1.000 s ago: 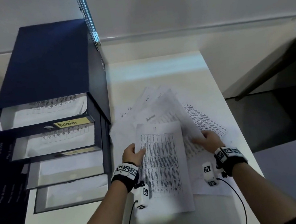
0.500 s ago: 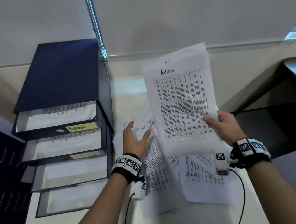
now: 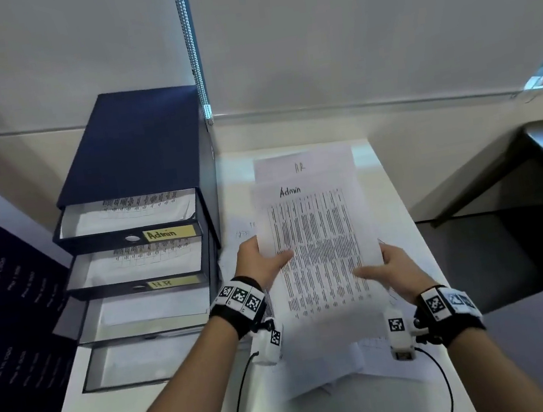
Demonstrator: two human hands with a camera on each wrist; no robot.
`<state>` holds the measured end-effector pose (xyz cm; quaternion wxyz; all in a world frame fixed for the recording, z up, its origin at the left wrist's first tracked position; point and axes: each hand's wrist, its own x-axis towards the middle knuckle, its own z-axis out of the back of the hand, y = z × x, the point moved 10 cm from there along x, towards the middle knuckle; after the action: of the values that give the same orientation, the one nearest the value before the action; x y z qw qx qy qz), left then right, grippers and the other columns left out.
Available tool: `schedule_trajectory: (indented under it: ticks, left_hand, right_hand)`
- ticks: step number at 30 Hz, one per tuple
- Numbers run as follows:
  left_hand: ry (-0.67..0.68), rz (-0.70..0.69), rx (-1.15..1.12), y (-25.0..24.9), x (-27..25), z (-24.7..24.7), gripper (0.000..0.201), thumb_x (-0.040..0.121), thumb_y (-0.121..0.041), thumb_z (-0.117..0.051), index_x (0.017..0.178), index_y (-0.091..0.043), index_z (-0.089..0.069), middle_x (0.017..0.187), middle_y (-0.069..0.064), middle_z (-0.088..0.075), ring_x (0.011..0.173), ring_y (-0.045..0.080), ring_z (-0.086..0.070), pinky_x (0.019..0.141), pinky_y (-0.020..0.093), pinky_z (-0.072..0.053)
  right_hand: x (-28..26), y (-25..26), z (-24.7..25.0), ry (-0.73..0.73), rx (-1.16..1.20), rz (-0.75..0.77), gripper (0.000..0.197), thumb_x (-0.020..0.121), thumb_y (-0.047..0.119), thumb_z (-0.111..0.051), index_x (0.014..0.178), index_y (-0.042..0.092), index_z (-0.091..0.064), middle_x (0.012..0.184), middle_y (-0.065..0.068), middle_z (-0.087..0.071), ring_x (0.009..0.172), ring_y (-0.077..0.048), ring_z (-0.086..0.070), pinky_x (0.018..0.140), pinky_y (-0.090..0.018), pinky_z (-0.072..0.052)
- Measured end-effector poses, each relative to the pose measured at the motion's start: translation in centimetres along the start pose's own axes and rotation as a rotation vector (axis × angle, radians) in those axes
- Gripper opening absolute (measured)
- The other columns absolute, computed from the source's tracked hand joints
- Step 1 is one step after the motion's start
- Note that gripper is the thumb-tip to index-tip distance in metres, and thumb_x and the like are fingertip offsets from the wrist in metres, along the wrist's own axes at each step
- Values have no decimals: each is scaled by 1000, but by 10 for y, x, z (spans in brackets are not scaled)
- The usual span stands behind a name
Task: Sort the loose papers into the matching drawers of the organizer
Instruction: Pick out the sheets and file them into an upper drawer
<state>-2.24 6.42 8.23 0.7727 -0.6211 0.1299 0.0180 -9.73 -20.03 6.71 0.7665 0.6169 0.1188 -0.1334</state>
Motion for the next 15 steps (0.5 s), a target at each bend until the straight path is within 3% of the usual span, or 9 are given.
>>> schedule_trajectory:
  ticks: [2, 5, 7, 9, 10, 12, 14, 15]
  left_hand:
    - [30, 19, -10, 8, -4, -1, 37, 72, -8, -86, 101, -19, -65, 94, -9, -71, 90, 10, -70, 81, 23, -58]
    - [-13, 24, 39, 12, -7, 3, 54, 79, -16, -82, 127, -12, -58, 120, -3, -66, 117, 18, -62, 96, 19, -48]
    - [-96, 65, 135, 21, -4, 12, 67, 89, -29, -72, 145, -6, -42, 142, 9, -52, 133, 25, -47, 103, 25, -38]
    - [-148, 77, 205, 28, -3, 18, 56, 98, -31, -59, 144, -6, -42, 135, 15, -57, 125, 26, -54, 99, 26, -40]
    - [-167, 66, 273, 31, -1, 21, 47, 100, -30, -53, 140, -7, -47, 116, 15, -66, 108, 25, -62, 89, 25, -44]
    - [-221, 22, 412, 33, 0, 29, 28, 102, -27, -48, 120, -8, -59, 80, 6, -62, 73, 21, -58, 67, 24, -41]
    - [-242, -38, 543, 32, 0, 38, 25, 102, -22, -47, 95, -5, -64, 76, 2, -56, 69, 20, -52, 65, 25, -36]
    - [-234, -67, 614, 32, 0, 40, 28, 102, -21, -46, 89, -5, -65, 79, 2, -55, 72, 20, -52, 66, 27, -37]
  right_hand:
    - [1, -13, -6, -3, 25, -23, 32, 79, 4, -78, 109, 6, -69, 102, -7, -76, 95, -27, -73, 76, -34, -56]
    - [8, -35, -7, -41, 48, -55, 36, 80, 15, -80, 114, 11, -68, 102, -7, -76, 93, -28, -73, 81, -41, -57]
    - [12, -38, -6, -80, -66, -47, 35, 80, 35, -79, 101, 8, -70, 81, -1, -73, 71, -23, -69, 67, -36, -53]
    - [18, -43, -5, -124, -214, -62, 49, 83, 47, -72, 70, 3, -57, 57, 1, -51, 54, -17, -46, 57, -30, -38]
    - [19, -42, -6, -142, -276, -62, 51, 87, 43, -69, 59, 8, -45, 51, 3, -41, 51, -16, -38, 56, -29, -33]
    - [18, -37, -12, -167, -396, -56, 52, 95, 37, -61, 54, 17, -35, 47, 5, -34, 49, -16, -32, 55, -27, -29]
    - [19, -41, -20, -152, -447, -71, 50, 93, 47, -55, 56, 18, -40, 50, 1, -39, 52, -17, -37, 58, -28, -32]
    - [20, -45, -24, -140, -478, -85, 46, 90, 53, -54, 62, 17, -49, 55, -3, -47, 56, -19, -44, 61, -29, -37]
